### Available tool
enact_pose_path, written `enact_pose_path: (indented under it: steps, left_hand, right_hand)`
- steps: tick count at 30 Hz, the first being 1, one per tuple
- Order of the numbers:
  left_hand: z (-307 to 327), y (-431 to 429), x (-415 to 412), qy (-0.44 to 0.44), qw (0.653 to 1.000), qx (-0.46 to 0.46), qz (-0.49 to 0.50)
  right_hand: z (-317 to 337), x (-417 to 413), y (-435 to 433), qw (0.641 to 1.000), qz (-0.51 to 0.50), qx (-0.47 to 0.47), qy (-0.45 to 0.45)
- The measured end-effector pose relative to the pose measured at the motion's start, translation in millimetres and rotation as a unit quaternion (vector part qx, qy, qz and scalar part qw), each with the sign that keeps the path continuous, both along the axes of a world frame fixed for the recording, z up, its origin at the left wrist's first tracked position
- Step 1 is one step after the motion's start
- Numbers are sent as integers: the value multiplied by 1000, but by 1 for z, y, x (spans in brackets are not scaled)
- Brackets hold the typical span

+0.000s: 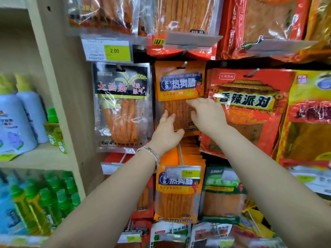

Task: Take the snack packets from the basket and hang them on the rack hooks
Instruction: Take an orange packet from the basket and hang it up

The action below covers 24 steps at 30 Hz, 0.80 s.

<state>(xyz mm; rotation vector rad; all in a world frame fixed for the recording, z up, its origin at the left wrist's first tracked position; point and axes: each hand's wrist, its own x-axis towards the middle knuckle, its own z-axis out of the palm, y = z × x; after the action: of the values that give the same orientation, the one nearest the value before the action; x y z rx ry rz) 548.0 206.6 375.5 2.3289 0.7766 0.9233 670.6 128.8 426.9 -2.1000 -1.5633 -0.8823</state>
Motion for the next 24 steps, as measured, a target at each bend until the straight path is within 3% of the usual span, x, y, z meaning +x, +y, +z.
enact_pose_path:
  steps: [7, 11, 14, 20, 24]
  left_hand:
    - [-48, -51, -75, -142, 989, -42, -6]
    - [-129, -78, -130, -81, 988, -123, 36]
    - [-203, -104, -183, -26, 970, -220, 104]
    - [-315, -187, -284, 89, 889, -384, 234]
    - [-345, -242, -337, 133, 852, -401, 309]
  right_hand:
    - [-67, -39, -79, 960, 81, 33, 265]
    - [-148, -64, -114, 909, 94, 26, 405]
    - [-217, -92, -138, 869, 97, 2, 485]
    - [-344, -163, -202, 762, 70, -182, 617]
    - [-402, -213, -243, 691, 30, -339, 637]
